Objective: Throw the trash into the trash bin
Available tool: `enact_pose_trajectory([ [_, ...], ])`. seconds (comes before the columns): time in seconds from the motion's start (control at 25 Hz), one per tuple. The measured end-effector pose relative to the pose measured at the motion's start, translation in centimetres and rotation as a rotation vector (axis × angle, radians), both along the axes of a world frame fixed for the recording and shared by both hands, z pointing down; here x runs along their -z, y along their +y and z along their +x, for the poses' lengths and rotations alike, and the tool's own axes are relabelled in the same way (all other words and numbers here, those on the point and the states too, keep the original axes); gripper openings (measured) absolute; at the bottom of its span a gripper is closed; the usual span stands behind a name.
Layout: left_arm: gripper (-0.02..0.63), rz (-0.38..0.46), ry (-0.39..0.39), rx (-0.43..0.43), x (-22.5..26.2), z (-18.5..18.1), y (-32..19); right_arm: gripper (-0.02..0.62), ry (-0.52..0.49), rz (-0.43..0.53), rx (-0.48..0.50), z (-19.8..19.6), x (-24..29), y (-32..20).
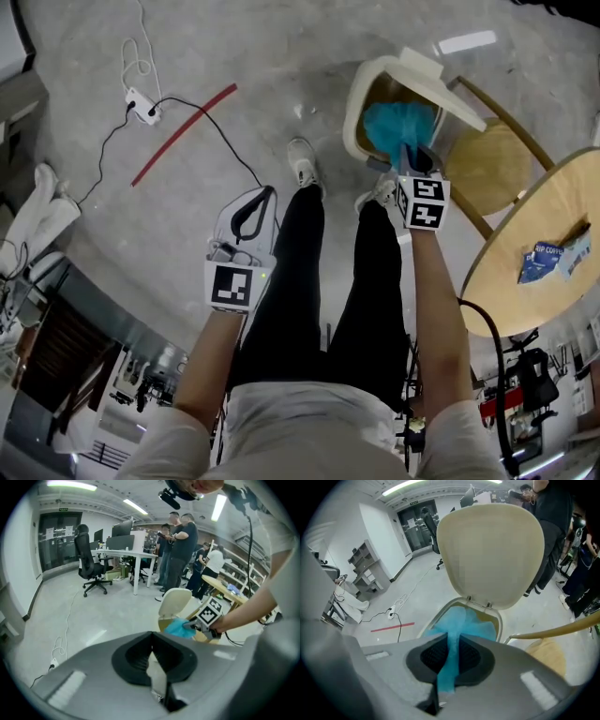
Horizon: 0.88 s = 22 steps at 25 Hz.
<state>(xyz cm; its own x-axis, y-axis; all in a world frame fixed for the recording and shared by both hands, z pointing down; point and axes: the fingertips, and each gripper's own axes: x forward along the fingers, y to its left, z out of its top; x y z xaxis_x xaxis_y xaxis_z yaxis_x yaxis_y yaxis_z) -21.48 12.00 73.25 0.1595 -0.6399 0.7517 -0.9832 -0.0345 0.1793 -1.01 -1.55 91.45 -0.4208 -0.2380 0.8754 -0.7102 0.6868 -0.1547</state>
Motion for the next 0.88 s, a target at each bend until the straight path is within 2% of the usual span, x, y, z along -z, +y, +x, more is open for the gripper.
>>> enact_pose_trajectory([
  [0.2,0.004,-0.011,0.006,0.0,-1.4,0.0,0.3,0.034,0.021,-0.002,-0.001,0.2,-2.0,-0.1],
  [0.32,0.004,-0.01,0.011,0.003,-1.5,0.1,0.6,0.131,0.021,-0.012,0.011,-0.1,-2.4,0.1],
  [0.52,0.004,-0.008,0.013,-0.006,-1.7,0.3,1.1,0.202,0.023,-0.007,0.023,-0.1,-2.3,0.6],
  [0.68,0.005,0.002,0.013,-0.011,-1.7,0.5,1.3,0.202,0.024,0.0,0.019,0.2,-2.0,0.9],
  [0.8,0.005,0.052,-0.003,-0.064,-1.7,0.6,1.3,0.202,0.026,0.004,0.017,0.4,-1.8,1.2],
  [0.88,0.004,0.063,0.0,-0.06,-1.6,0.6,1.4,0.202,0.026,0.006,0.014,0.6,-1.6,1.4],
])
